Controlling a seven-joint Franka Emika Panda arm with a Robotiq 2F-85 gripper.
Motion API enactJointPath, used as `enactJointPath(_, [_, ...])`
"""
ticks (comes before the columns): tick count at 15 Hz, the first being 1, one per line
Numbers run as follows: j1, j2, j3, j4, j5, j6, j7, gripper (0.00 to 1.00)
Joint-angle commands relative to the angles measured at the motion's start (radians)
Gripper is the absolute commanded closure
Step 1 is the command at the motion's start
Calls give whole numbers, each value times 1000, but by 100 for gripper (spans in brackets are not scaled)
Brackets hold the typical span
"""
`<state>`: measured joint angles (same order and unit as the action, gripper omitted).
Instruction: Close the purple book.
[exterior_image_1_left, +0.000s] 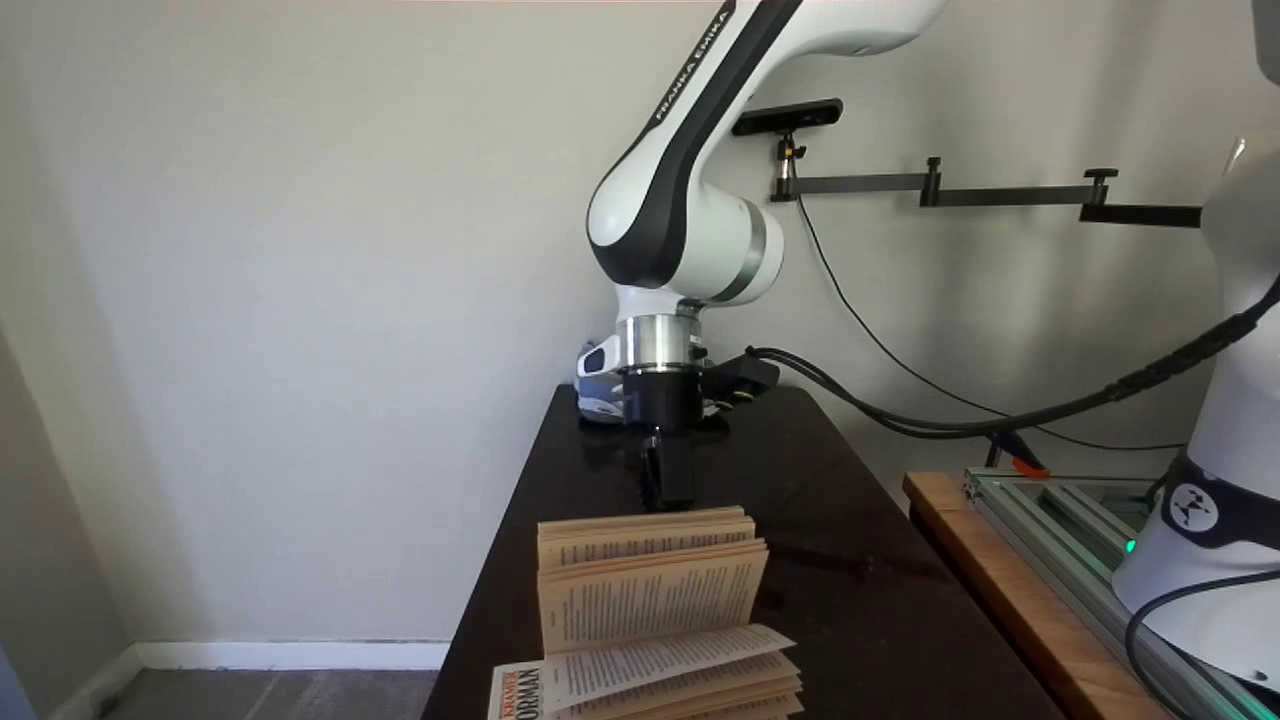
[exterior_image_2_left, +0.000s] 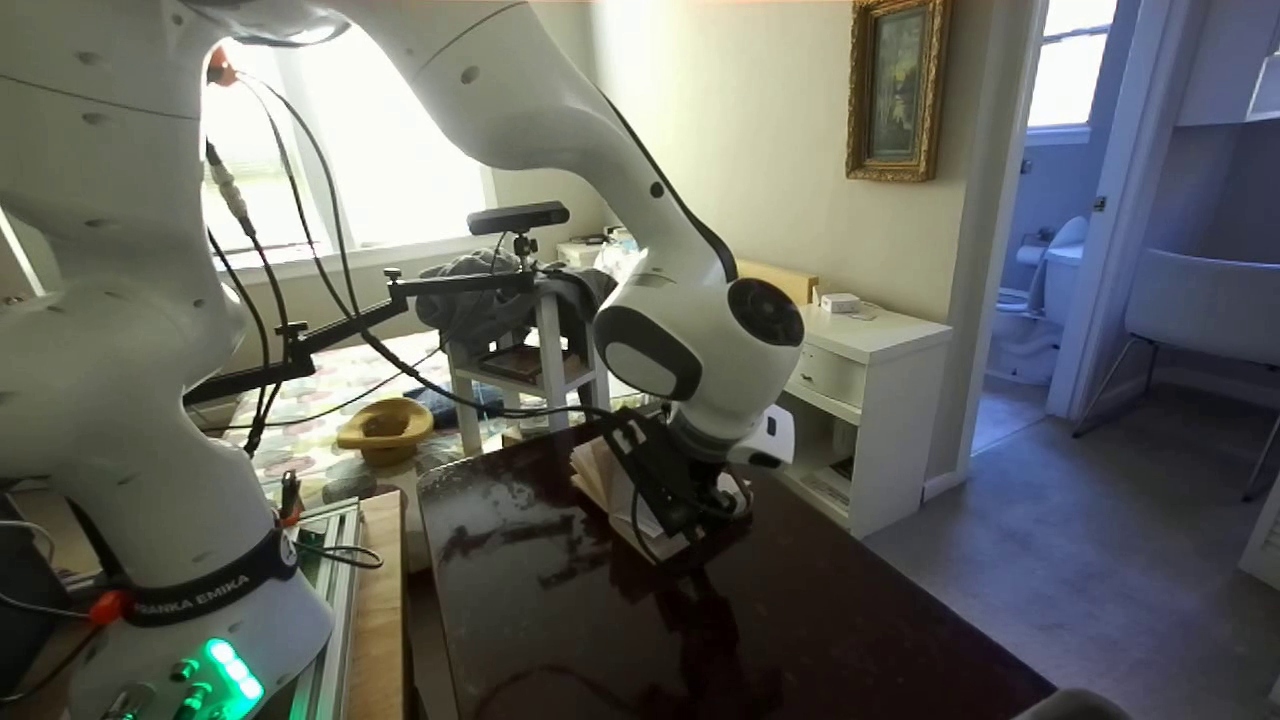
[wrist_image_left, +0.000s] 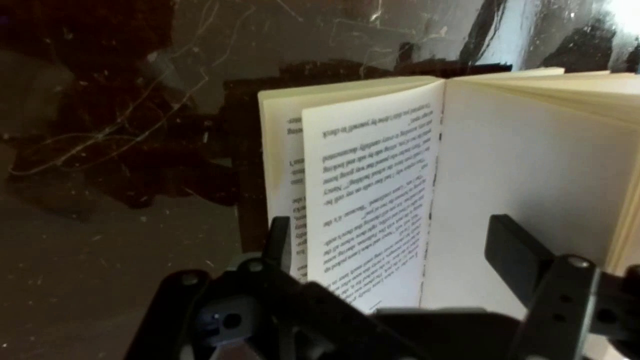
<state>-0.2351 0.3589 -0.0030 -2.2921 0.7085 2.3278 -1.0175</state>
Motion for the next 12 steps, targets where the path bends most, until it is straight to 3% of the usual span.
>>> enactJointPath(1, [-8,54,21,43,31,-17,-44,0])
enactJointPath(12, [42,-48,71,36,44,-80,-1,0])
